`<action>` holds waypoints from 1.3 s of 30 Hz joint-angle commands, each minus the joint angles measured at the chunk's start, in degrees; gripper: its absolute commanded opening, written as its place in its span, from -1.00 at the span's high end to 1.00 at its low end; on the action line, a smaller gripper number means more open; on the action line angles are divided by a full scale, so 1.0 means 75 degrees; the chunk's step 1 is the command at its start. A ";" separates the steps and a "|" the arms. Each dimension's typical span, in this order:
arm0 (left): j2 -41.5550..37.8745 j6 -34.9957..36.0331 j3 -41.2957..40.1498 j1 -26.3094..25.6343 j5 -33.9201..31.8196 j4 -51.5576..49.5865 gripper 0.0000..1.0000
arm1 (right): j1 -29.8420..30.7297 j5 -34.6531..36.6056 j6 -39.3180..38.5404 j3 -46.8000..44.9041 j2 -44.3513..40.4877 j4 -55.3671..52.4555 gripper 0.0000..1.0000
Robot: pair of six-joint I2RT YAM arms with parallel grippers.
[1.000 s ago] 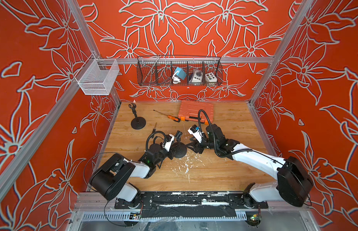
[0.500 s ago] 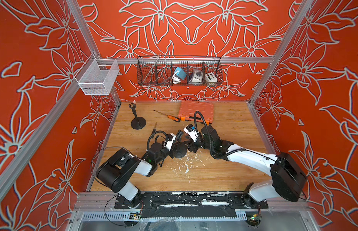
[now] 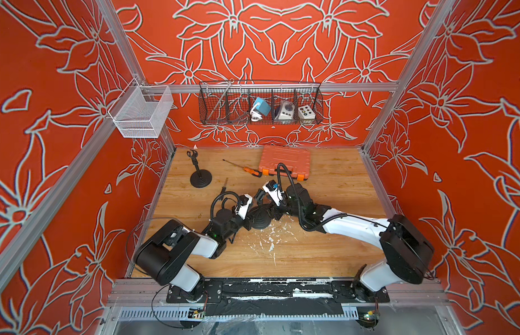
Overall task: Assemble a microphone stand
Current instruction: Screw the microphone stand pole into the microphone stand base.
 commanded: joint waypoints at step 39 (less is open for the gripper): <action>0.0847 -0.0031 0.0310 0.0038 0.0641 0.0816 0.21 | 0.1644 0.3456 0.0680 -0.0669 0.0555 0.1556 1.00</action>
